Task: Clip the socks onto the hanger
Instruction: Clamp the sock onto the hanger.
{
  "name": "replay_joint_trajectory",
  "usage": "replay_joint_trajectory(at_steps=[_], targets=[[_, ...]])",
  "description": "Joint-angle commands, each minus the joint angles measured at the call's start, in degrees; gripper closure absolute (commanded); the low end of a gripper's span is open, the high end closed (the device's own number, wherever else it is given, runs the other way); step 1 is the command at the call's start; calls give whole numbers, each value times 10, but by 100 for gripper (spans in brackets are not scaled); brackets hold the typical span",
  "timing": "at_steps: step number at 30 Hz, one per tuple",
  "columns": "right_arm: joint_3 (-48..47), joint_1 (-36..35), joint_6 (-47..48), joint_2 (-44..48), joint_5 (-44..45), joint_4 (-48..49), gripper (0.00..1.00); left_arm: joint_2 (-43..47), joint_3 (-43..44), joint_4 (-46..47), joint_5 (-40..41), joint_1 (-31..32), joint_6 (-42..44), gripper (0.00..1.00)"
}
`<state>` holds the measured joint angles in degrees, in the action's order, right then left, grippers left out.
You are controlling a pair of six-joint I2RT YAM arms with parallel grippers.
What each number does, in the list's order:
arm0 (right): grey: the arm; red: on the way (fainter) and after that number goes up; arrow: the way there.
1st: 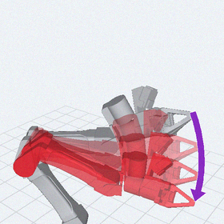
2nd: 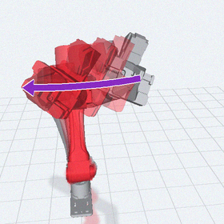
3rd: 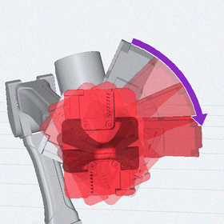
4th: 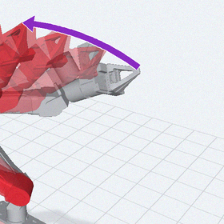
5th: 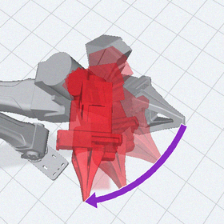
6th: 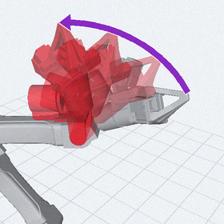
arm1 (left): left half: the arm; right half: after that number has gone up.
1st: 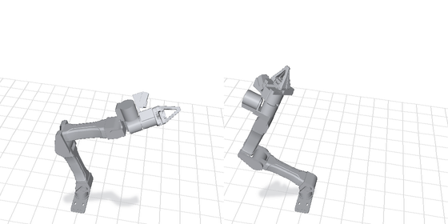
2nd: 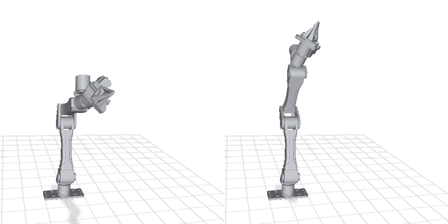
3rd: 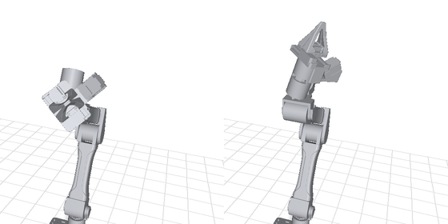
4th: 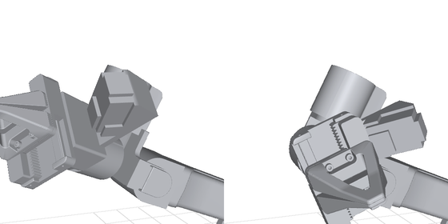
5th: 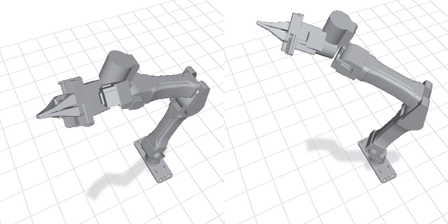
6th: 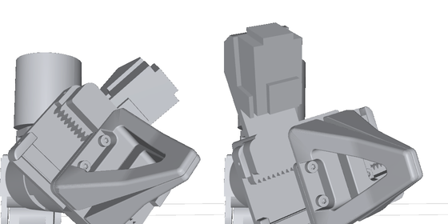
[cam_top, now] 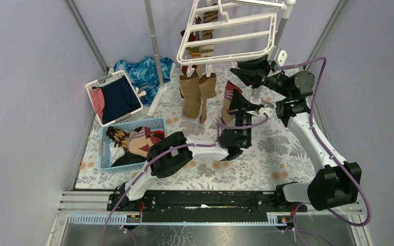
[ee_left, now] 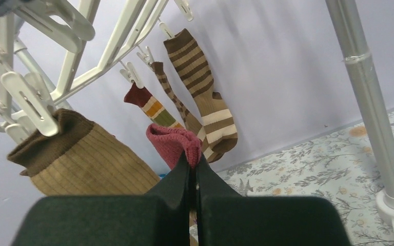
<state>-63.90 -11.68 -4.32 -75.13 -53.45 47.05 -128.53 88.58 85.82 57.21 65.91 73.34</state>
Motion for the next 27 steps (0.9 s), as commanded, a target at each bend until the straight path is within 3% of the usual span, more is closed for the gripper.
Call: replay_joint_trajectory(at_steps=[1, 8, 13, 17, 20, 24, 27], targets=[[-14, -5, -15, 11, 0, 19, 92, 31, 12, 71, 7, 12, 47, 100], [-15, -5, -20, 11, 2, 17, 92, 78, -101, 71, -60, 22, 49, 100], [-17, -5, -17, 11, 0, 14, 92, 172, -244, 67, -138, 25, -32, 100], [-18, -5, -15, 10, -2, 11, 92, 301, -394, 15, -240, 23, -221, 100], [-16, -5, -15, 10, -3, 10, 92, 395, -451, -75, -348, -10, -395, 100], [-15, -5, -15, 14, -6, 7, 92, 479, -468, -175, -609, -130, -643, 100], [-13, -5, -15, 16, -5, 8, 92, 473, -458, -162, -715, -188, -728, 100]])
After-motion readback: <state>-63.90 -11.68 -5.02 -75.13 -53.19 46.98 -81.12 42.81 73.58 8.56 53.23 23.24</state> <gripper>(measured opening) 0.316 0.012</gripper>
